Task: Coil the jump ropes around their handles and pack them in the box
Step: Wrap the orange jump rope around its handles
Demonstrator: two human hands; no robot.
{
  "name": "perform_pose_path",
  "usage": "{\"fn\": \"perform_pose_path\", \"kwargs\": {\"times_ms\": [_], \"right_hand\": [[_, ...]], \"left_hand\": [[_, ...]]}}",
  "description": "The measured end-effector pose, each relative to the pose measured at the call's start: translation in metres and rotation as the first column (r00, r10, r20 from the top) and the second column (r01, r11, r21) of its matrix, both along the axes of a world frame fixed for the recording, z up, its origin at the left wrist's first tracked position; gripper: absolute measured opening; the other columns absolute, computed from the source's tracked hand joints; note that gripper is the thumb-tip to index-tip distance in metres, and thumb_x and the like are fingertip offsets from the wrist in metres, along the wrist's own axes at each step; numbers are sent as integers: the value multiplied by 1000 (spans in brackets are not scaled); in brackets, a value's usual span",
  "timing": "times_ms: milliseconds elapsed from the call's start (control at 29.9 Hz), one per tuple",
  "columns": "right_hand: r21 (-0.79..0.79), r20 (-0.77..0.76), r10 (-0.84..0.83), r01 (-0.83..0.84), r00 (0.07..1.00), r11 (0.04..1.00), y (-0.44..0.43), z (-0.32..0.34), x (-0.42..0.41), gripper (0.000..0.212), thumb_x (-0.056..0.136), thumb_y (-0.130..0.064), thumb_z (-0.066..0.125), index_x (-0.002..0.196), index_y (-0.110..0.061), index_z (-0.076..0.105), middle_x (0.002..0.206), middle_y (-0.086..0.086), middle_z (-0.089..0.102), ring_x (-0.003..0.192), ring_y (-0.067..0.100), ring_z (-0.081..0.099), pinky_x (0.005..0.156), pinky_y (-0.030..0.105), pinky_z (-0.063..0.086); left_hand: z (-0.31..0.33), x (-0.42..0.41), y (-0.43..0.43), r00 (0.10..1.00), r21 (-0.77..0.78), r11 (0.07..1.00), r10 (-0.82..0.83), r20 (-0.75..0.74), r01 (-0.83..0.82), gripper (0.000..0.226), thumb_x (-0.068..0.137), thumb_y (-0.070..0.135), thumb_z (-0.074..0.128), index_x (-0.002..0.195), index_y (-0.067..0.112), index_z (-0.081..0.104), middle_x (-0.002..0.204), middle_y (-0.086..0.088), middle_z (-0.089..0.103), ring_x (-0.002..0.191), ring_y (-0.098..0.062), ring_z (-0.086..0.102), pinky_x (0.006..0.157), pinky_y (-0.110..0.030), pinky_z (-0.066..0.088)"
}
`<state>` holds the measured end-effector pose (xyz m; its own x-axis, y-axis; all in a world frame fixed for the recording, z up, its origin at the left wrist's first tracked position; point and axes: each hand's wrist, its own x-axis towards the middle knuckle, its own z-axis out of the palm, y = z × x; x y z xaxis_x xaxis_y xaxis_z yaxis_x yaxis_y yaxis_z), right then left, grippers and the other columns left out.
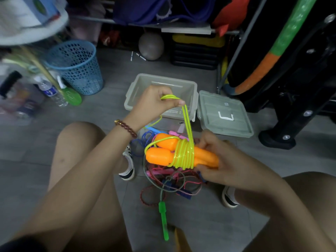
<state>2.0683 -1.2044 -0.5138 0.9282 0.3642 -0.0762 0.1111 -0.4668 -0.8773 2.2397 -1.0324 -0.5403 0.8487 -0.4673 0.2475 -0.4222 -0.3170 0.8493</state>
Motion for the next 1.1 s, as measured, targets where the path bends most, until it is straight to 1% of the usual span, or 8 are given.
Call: {"fn": "perform_pose_path", "kwargs": {"times_ms": [100, 200, 301, 534, 735, 902, 1002, 1102], "right_hand": [[368, -54, -21, 40, 998, 929, -8, 8, -1, 33, 80, 12, 62, 90, -4, 35, 76, 9, 59, 62, 5, 57, 55, 16, 43], [538, -44, -212, 202, 976, 819, -16, 16, 1, 34, 78, -3, 67, 89, -20, 38, 77, 14, 68, 56, 11, 58, 49, 18, 42], [555, -18, -461, 392, 887, 734, -26, 18, 5, 30, 78, -10, 60, 87, -18, 33, 76, 13, 70, 50, 14, 51, 44, 22, 37], [577, 31, -642, 510, 766, 637, -33, 12, 11, 23, 83, -13, 55, 91, -13, 34, 79, 9, 69, 52, 14, 50, 45, 25, 36], [479, 118, -724, 600, 679, 641, -41, -2, 17, 28, 89, -5, 57, 90, -17, 32, 83, 13, 66, 52, 7, 52, 47, 20, 39], [331, 208, -768, 695, 606, 638, -42, -13, 20, 29, 80, -22, 59, 90, -28, 32, 90, 14, 67, 67, 2, 60, 62, 28, 42], [380, 146, -793, 707, 591, 597, -41, -18, 25, 26, 85, -13, 60, 97, -14, 37, 84, 14, 67, 58, 8, 56, 53, 26, 41], [467, -8, -797, 707, 604, 531, -44, -18, 30, 29, 89, -1, 57, 110, 9, 38, 73, 8, 67, 48, 9, 51, 41, 20, 37]], "left_hand": [[-4, 0, -6, 989, -73, 994, -88, -121, 79, 45, 76, 29, 71, 57, -4, 47, 54, 0, 32, 52, -2, 30, 48, -20, 24], [-6, -1, -12, 935, -98, 987, -152, -321, 127, 28, 77, 9, 65, 52, 20, 55, 51, 11, 45, 48, 2, 42, 50, -11, 34], [-16, -8, -15, 934, 29, 975, -204, -293, 222, 29, 92, 21, 51, 63, 20, 48, 59, 3, 43, 52, -1, 41, 55, -17, 35], [-22, -36, -29, 861, 47, 915, -358, -362, 401, 38, 97, 41, 37, 68, 17, 41, 63, 4, 41, 57, -7, 43, 59, -20, 39], [-12, -50, -31, 876, 7, 928, -348, -335, 372, 31, 100, 24, 37, 70, 20, 43, 56, 8, 35, 49, -3, 31, 49, -17, 29], [-6, -55, -32, 902, 56, 929, -340, -267, 366, 31, 99, 28, 40, 70, 19, 42, 57, 6, 36, 51, -6, 33, 52, -20, 31], [-10, -59, -32, 908, 162, 919, -305, -287, 360, 40, 99, 41, 32, 64, 23, 42, 51, 10, 43, 50, -10, 43, 58, -31, 42], [-11, -63, -34, 903, 189, 915, -287, -318, 357, 44, 96, 48, 31, 59, 27, 40, 54, 11, 37, 53, -12, 38, 59, -30, 36]]}}
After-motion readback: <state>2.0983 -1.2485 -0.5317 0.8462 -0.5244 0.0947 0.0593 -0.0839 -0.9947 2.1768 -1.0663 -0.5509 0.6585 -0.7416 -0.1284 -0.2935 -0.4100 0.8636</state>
